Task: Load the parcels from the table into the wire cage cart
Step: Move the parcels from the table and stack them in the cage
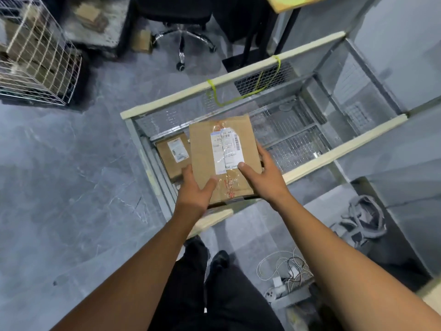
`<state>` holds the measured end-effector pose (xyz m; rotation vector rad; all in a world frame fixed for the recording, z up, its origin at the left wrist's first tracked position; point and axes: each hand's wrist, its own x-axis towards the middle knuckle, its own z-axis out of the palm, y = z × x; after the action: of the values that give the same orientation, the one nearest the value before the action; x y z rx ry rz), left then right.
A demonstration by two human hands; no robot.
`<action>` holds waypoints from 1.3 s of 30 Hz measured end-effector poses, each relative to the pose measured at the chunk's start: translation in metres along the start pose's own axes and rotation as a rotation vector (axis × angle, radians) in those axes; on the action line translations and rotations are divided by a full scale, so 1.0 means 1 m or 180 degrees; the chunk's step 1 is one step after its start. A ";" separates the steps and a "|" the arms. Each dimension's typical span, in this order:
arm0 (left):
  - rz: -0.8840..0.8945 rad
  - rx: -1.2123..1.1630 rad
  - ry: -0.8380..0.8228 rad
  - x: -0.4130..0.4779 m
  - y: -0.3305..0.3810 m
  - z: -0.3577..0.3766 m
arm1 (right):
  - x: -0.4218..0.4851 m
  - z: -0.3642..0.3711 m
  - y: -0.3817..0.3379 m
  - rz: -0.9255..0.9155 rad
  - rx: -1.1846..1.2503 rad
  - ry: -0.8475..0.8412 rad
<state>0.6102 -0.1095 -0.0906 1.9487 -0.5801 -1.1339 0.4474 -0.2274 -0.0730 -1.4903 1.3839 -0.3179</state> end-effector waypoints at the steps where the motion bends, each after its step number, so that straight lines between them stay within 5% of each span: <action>1: -0.0010 0.0013 -0.0019 0.012 -0.001 0.001 | 0.012 0.003 0.001 0.0047 -0.0035 0.0004; 15: -0.0532 0.1124 0.0157 0.246 -0.121 0.049 | 0.255 0.084 0.138 0.0640 -0.0490 -0.0572; 26: -0.0210 0.2669 0.0738 0.451 -0.262 0.105 | 0.436 0.197 0.287 -0.0109 -0.0323 -0.0559; 39: -0.0258 0.3478 0.0888 0.478 -0.308 0.135 | 0.498 0.237 0.357 -0.0205 -0.0096 -0.0740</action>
<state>0.7294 -0.3222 -0.6218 2.9939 -1.1137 -0.5614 0.5705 -0.4663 -0.6722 -1.5465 1.1624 -0.1585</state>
